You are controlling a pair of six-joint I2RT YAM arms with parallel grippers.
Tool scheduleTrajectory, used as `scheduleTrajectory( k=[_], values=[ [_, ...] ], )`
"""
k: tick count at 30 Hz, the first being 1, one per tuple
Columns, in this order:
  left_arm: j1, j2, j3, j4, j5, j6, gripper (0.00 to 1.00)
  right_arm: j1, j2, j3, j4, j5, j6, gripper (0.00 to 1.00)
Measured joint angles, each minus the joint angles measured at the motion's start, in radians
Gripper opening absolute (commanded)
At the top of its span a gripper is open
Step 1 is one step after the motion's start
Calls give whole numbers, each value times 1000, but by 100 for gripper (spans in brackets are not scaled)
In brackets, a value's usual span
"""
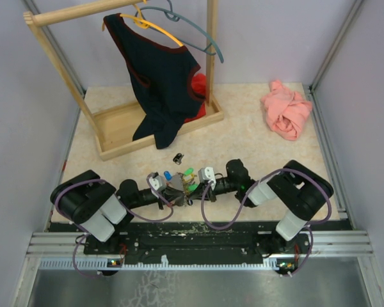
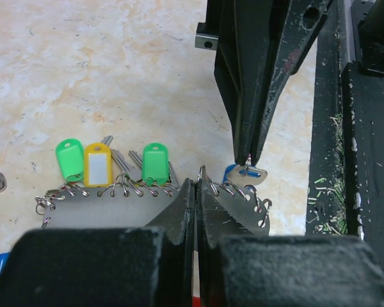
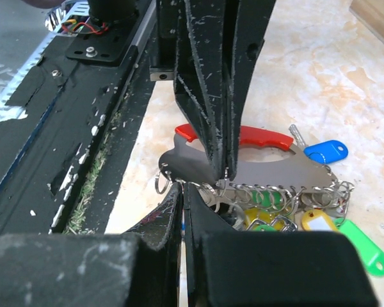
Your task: Put the keys on the keyring
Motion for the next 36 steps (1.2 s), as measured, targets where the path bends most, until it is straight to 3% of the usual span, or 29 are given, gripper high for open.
scheduleTrajectory(
  k=[15, 36],
  values=[
    [0, 0, 0, 0, 22, 0, 1, -9, -24, -9, 0, 90, -10, 0],
    [0, 0, 0, 0, 31, 0, 1, -9, -22, -8, -1, 84, -10, 0]
  ],
)
